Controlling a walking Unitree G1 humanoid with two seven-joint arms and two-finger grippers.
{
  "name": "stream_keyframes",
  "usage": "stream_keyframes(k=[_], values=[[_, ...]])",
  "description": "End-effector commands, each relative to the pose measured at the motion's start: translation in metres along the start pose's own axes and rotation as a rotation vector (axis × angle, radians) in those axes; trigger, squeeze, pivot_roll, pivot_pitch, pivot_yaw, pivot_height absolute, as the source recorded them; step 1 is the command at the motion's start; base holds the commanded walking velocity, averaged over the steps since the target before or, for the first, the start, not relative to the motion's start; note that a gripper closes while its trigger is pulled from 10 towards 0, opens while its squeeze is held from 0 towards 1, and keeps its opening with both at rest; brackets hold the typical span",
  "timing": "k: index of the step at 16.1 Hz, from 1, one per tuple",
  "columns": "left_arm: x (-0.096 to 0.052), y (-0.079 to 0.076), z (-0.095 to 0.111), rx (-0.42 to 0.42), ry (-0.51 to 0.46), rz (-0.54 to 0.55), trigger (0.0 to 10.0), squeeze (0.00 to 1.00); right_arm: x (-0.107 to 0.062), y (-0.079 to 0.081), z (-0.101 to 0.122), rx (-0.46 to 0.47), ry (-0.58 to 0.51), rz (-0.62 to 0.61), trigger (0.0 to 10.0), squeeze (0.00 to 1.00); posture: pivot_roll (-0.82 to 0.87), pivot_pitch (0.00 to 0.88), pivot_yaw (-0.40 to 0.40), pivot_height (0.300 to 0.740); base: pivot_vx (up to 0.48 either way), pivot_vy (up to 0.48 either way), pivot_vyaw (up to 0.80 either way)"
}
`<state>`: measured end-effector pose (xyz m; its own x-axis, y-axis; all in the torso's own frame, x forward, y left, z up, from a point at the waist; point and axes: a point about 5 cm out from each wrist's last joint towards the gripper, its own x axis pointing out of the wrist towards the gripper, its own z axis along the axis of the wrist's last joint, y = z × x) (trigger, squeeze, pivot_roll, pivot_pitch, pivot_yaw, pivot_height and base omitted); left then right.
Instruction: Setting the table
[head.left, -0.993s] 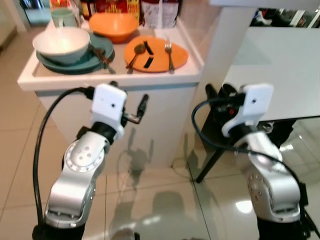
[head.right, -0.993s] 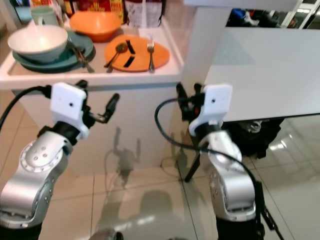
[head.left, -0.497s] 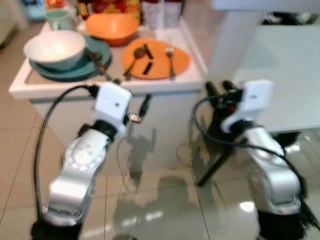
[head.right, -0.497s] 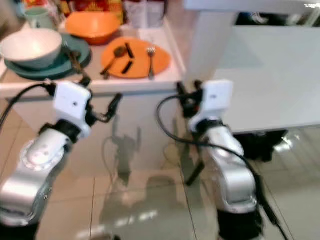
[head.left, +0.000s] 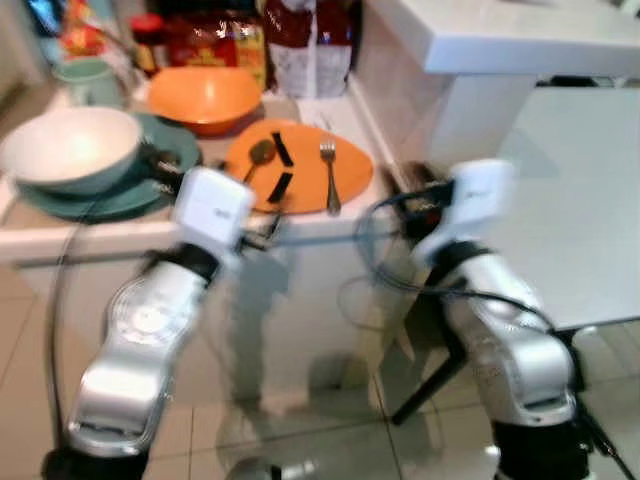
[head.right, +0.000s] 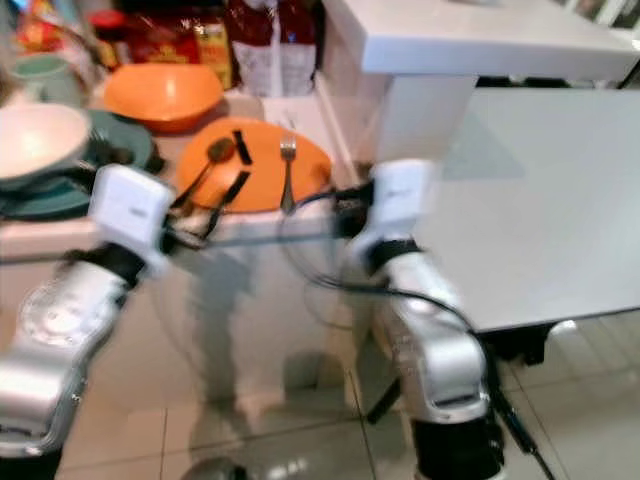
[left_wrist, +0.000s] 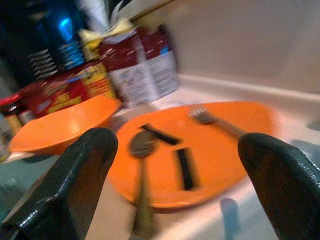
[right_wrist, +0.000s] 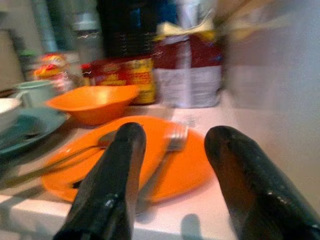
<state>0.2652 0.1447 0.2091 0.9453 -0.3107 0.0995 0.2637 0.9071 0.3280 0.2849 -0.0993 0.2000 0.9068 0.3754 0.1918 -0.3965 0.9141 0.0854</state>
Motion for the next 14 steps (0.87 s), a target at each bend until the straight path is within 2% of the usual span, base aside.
stream_keyframes(k=[1, 2, 4, 5, 9, 10, 11, 12, 13, 14], values=[[0.0, -0.005, 0.0, -0.006, -0.004, -0.039, 10.0, 0.0, -0.003, -0.006, 0.002, -0.01, 0.003, -0.01, 10.0, 0.0, 0.08, 0.058, -0.043, 0.74, 0.0, 0.0, 0.0], [-0.001, -0.005, -0.003, 0.017, 0.011, -0.05, 10.0, 0.0, -0.004, -0.002, 0.003, -0.007, 0.01, 0.011, 10.0, 0.0, 0.08, 0.056, -0.047, 0.74, 0.0, 0.0, 0.0], [-0.001, -0.007, -0.003, 0.014, 0.009, -0.067, 10.0, 0.0, -0.005, 0.003, 0.002, 0.025, 0.014, 0.054, 10.0, 0.0, 0.08, 0.069, -0.047, 0.74, 0.0, 0.0, 0.0], [-0.001, -0.008, -0.004, 0.011, 0.012, -0.07, 10.0, 0.0, -0.004, 0.005, -0.004, 0.013, 0.056, 0.067, 10.0, 0.0, 0.08, 0.078, -0.05, 0.74, 0.0, 0.0, 0.0], [0.002, -0.012, 0.0, 0.01, -0.004, -0.1, 10.0, 0.0, 0.015, 0.004, -0.021, -0.028, 0.183, 0.053, 10.0, 0.0, 0.09, 0.077, -0.045, 0.74, 0.0, 0.0, 0.0], [0.001, -0.01, -0.002, 0.025, 0.0, -0.122, 10.0, 0.0, 0.029, 0.004, -0.021, 0.0, 0.203, 0.049, 10.0, 1.0, 0.08, 0.079, -0.043, 0.74, 0.0, 0.0, 0.0], [0.001, -0.008, -0.003, 0.041, 0.002, -0.135, 10.0, 0.0, 0.045, 0.004, -0.022, 0.011, 0.236, 0.04, 10.0, 1.0, 0.09, 0.076, -0.052, 0.74, 0.0, 0.0, 0.0], [0.002, -0.007, -0.002, 0.049, -0.002, -0.135, 10.0, 0.0, 0.057, 0.004, -0.025, -0.021, 0.293, 0.034, 10.0, 1.0, 0.11, 0.086, -0.057, 0.74, 0.0, 0.0, 0.0], [0.001, -0.005, -0.001, 0.057, -0.003, -0.13, 10.0, 0.0, 0.07, 0.003, -0.028, -0.07, 0.318, 0.032, 10.0, 1.0, 0.12, 0.079, -0.062, 0.74, 0.0, 0.0, 0.0], [-0.001, -0.004, -0.001, 0.058, -0.002, -0.128, 10.0, 0.0, 0.081, 0.002, -0.029, -0.082, 0.327, 0.026, 10.0, 1.0, 0.13, 0.081, -0.07, 0.74, 0.0, 0.0, 0.0]])
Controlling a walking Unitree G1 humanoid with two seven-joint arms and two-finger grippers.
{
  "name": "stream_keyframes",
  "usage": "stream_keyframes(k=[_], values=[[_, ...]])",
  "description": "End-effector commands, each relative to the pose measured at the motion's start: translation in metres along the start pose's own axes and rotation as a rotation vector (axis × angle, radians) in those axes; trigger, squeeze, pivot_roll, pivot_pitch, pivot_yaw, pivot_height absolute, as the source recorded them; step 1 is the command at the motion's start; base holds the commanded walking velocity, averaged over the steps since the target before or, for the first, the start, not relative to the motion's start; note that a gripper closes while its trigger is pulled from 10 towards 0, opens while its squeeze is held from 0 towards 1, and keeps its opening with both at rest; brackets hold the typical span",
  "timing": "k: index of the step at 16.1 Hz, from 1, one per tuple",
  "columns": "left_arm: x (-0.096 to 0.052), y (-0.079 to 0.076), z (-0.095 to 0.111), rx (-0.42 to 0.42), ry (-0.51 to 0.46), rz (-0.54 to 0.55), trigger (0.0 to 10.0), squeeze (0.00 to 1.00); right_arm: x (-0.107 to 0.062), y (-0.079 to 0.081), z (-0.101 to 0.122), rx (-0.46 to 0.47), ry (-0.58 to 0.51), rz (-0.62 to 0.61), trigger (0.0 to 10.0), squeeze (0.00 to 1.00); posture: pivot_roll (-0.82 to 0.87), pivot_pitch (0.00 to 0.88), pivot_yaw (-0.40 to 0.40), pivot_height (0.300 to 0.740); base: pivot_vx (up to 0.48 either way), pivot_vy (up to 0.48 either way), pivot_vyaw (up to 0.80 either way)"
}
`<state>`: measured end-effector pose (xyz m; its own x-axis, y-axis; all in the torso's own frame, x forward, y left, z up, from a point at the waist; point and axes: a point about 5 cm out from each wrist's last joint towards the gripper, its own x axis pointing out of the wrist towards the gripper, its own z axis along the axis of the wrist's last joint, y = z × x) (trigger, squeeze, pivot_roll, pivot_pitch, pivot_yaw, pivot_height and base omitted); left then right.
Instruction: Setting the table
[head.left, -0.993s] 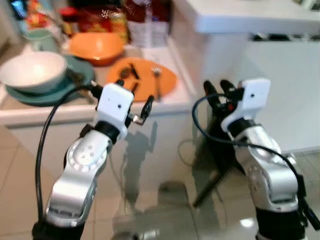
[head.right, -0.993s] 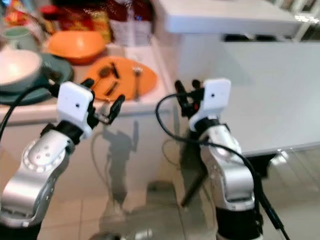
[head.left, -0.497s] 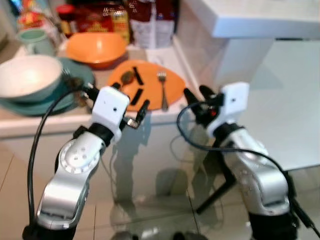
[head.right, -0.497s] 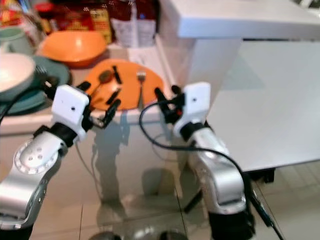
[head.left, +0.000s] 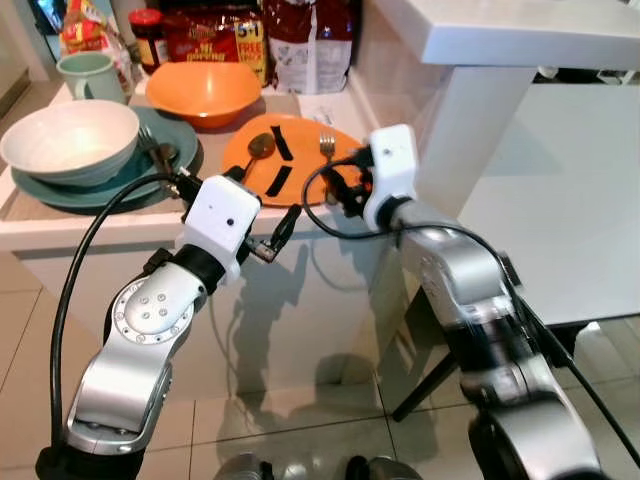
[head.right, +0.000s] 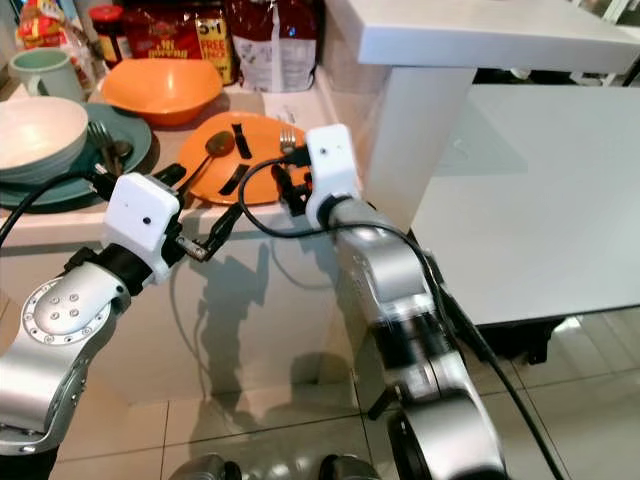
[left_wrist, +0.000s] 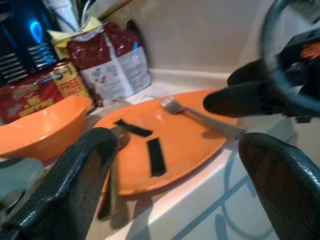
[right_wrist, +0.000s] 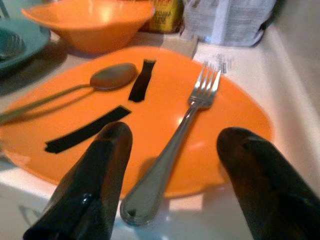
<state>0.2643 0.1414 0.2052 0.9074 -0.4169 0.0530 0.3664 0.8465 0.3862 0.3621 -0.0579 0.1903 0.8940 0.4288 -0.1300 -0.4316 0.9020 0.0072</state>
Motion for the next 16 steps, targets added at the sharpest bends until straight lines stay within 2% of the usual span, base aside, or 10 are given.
stream_keyframes(k=[1, 3, 6, 9, 12, 13, 14, 15, 16], values=[[-0.002, 0.002, 0.002, 0.014, 0.0, -0.003, 10.0, 0.0, 0.008, -0.006, 0.002, 0.006, 0.005, -0.032, 10.0, 1.0, 0.13, 0.08, -0.071, 0.74, 0.0, 0.0, 0.0], [-0.001, 0.005, 0.001, 0.021, 0.002, 0.008, 10.0, 0.0, 0.023, -0.006, 0.013, 0.018, 0.017, -0.03, 10.0, 1.0, 0.13, 0.08, -0.074, 0.74, 0.0, 0.0, 0.0], [0.001, 0.003, 0.003, 0.018, -0.007, 0.003, 10.0, 0.0, 0.037, -0.001, 0.024, 0.003, 0.017, -0.018, 10.0, 1.0, 0.14, 0.082, -0.073, 0.74, 0.0, 0.0, 0.0], [0.001, 0.003, 0.003, 0.022, -0.007, -0.006, 10.0, 0.0, 0.043, -0.005, 0.034, 0.013, 0.027, -0.107, 10.0, 1.0, 0.14, 0.082, -0.07, 0.74, 0.0, 0.0, 0.0], [0.001, 0.004, 0.005, 0.03, -0.009, -0.014, 10.0, 0.0, 0.046, -0.004, 0.041, 0.046, 0.04, -0.12, 10.0, 1.0, 0.14, 0.082, -0.071, 0.74, 0.0, 0.0, 0.0], [0.001, 0.004, 0.005, 0.03, -0.008, -0.019, 10.0, 0.0, 0.047, -0.003, 0.041, 0.064, 0.048, -0.116, 10.0, 0.89, 0.14, 0.081, -0.07, 0.74, 0.0, 0.0, 0.0], [0.0, 0.003, 0.005, 0.02, -0.006, -0.039, 10.0, 0.0, 0.048, -0.001, 0.04, 0.111, 0.073, -0.106, 10.0, 0.24, 0.14, 0.081, -0.067, 0.74, 0.0, 0.0, 0.0], [0.0, 0.002, 0.005, 0.009, -0.006, -0.05, 10.0, 0.0, 0.048, -0.001, 0.038, 0.115, 0.086, -0.105, 10.0, 0.01, 0.14, 0.082, -0.067, 0.74, 0.0, 0.0, 0.0], [0.0, -0.001, 0.007, -0.014, -0.013, -0.079, 10.0, 0.0, 0.048, 0.0, 0.034, 0.105, 0.129, -0.096, 10.0, 0.0, 0.14, 0.081, -0.066, 0.74, 0.0, 0.0, 0.0]])
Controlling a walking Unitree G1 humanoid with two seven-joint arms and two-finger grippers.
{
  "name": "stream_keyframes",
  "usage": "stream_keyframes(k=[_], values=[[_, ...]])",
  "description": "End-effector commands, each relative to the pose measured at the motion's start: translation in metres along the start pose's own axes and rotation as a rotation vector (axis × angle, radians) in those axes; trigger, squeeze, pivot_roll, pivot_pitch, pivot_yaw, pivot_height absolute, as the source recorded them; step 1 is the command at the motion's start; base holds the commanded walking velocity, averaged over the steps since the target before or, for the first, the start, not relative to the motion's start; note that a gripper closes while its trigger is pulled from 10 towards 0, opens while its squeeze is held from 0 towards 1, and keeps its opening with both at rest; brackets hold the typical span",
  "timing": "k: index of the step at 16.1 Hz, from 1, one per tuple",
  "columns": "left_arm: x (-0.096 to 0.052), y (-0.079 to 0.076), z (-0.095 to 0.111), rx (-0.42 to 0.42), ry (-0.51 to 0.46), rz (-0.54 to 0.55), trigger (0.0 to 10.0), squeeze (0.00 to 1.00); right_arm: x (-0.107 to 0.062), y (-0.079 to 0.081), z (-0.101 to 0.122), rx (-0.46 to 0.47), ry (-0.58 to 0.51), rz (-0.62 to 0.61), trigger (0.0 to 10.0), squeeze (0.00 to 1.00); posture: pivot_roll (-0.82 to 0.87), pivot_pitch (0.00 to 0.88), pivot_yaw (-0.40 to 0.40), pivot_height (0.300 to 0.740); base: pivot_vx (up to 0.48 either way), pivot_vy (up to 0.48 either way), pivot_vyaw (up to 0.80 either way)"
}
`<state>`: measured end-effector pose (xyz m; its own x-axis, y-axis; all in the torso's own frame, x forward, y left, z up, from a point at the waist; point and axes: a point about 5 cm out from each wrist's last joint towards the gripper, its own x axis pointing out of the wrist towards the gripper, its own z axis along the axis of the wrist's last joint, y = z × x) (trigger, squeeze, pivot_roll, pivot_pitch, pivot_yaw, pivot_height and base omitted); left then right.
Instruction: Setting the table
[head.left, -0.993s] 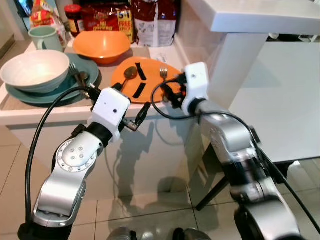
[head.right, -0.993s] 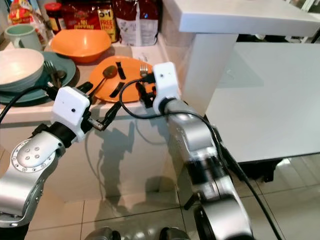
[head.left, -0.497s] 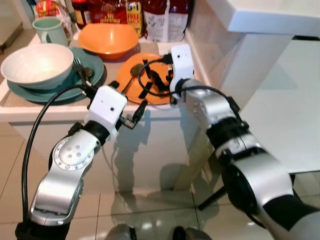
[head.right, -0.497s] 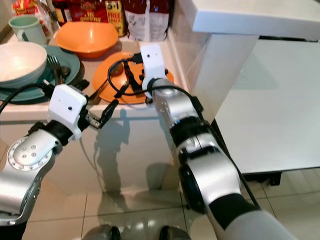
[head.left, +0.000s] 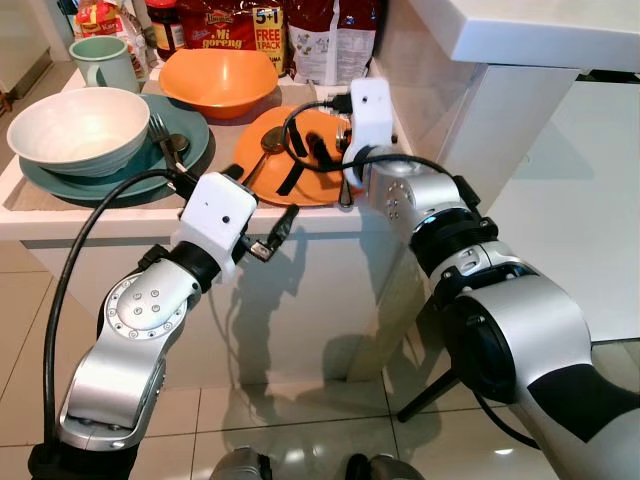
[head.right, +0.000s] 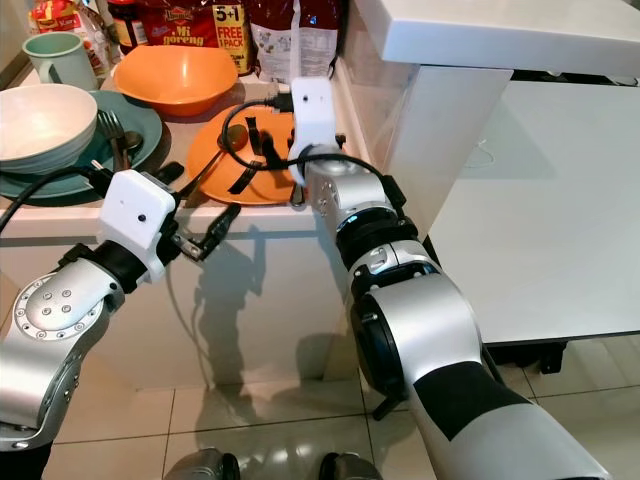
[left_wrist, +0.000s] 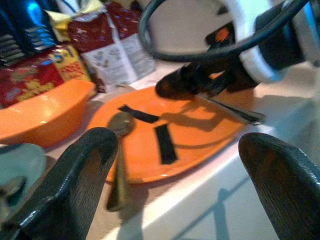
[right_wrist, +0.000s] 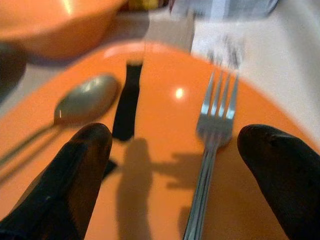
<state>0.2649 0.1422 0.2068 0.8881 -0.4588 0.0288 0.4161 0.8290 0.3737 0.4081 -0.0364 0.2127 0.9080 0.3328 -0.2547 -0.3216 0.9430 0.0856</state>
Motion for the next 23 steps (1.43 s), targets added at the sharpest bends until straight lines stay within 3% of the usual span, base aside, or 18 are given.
stream_keyframes(k=[1, 7, 8, 9, 23], values=[[0.0, -0.004, 0.007, -0.004, -0.024, -0.036, 10.0, 0.0, 0.0, 0.002, 0.001, 0.005, 0.043, 0.008, 10.0, 0.0, 0.14, 0.081, -0.066, 0.74, 0.0, 0.0, 0.0], [-0.001, -0.005, 0.007, -0.005, -0.018, -0.053, 10.0, 0.0, 0.0, -0.003, -0.015, 0.025, 0.139, -0.026, 10.0, 0.0, 0.15, 0.077, -0.068, 0.74, 0.0, 0.0, 0.0], [-0.001, -0.006, 0.007, -0.007, -0.018, -0.059, 10.0, 0.0, 0.0, -0.004, -0.018, 0.046, 0.15, -0.024, 3.1, 0.0, 0.15, 0.074, -0.068, 0.74, 0.0, 0.0, 0.0], [-0.001, -0.006, 0.007, -0.008, -0.018, -0.065, 10.0, 0.0, 0.0, -0.005, -0.018, 0.046, 0.148, -0.023, 0.0, 0.0, 0.15, 0.074, -0.067, 0.74, 0.0, 0.0, 0.0], [0.001, -0.006, 0.008, -0.003, -0.027, -0.071, 10.0, 0.0, -0.001, -0.009, -0.015, 0.021, 0.139, -0.019, 0.0, 0.0, 0.15, 0.066, -0.064, 0.74, 0.0, 0.0, 0.0]])
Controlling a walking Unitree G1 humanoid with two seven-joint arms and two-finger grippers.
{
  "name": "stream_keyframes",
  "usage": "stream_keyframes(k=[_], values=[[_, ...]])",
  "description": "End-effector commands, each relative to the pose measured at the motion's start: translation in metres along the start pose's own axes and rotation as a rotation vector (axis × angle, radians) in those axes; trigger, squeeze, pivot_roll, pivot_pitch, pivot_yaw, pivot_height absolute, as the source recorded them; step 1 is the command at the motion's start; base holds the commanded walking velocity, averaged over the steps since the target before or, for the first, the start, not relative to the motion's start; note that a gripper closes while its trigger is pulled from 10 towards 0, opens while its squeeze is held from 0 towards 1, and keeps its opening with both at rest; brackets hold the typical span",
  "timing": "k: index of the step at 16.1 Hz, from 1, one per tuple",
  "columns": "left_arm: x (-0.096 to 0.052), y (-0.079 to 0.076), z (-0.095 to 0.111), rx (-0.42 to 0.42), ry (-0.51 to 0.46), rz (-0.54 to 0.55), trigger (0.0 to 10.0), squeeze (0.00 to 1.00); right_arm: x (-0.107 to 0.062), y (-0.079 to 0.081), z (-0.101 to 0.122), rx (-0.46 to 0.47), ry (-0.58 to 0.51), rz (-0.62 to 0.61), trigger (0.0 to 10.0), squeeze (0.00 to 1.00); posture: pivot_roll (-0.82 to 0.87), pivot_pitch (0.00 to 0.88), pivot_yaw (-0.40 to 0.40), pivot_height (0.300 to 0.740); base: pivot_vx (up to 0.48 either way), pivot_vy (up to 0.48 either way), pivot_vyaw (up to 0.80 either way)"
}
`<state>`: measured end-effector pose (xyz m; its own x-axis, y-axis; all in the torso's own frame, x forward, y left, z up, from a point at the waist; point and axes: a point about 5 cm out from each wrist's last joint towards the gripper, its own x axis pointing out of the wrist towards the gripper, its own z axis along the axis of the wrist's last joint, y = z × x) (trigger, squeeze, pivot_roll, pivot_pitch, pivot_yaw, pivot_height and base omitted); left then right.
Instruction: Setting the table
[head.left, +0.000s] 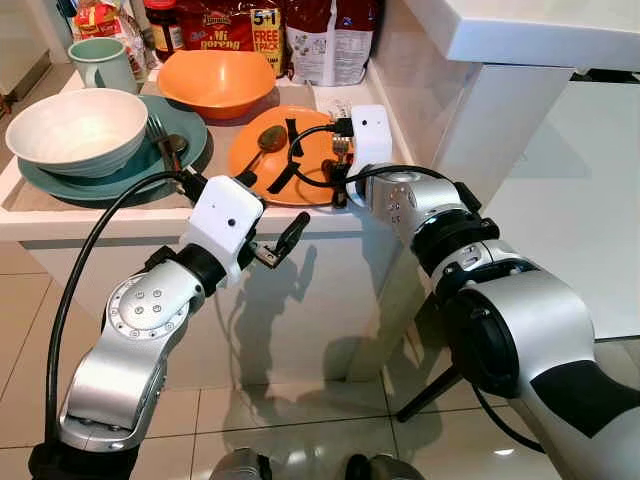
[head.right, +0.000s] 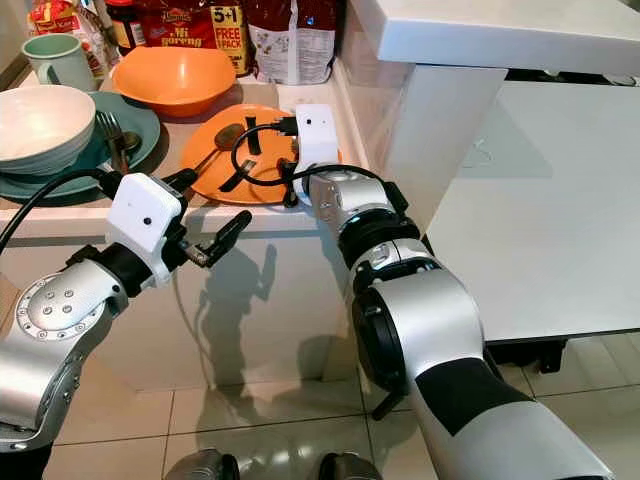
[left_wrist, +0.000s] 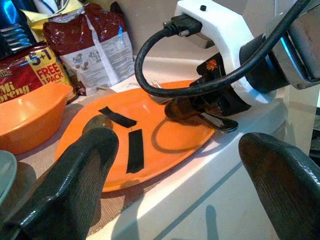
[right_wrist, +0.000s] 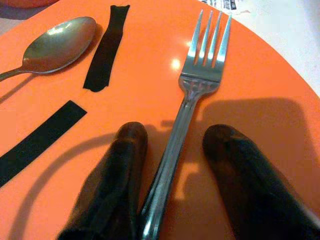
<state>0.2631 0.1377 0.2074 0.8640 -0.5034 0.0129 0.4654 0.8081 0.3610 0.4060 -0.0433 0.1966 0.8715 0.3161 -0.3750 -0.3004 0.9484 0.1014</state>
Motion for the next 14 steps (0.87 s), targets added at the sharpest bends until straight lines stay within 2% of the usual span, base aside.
stream_keyframes(k=[1, 11, 14], values=[[0.001, -0.002, 0.006, 0.012, -0.024, -0.019, 10.0, 0.0, 0.0, -0.002, 0.001, -0.004, 0.016, -0.004, 0.0, 0.0, 0.15, 0.065, -0.063, 0.74, 0.0, 0.0, 0.0], [0.002, -0.004, 0.006, 0.007, -0.027, -0.038, 10.0, 0.0, 0.0, -0.007, -0.003, -0.006, 0.029, -0.019, 0.0, 0.0, 0.15, 0.039, -0.057, 0.74, 0.0, 0.0, 0.0], [0.002, -0.003, 0.006, 0.009, -0.031, -0.038, 10.0, 0.0, -0.002, -0.008, 0.008, 0.002, -0.019, -0.014, 0.0, 0.0, 0.15, 0.024, -0.054, 0.74, 0.0, 0.0, 0.0]])
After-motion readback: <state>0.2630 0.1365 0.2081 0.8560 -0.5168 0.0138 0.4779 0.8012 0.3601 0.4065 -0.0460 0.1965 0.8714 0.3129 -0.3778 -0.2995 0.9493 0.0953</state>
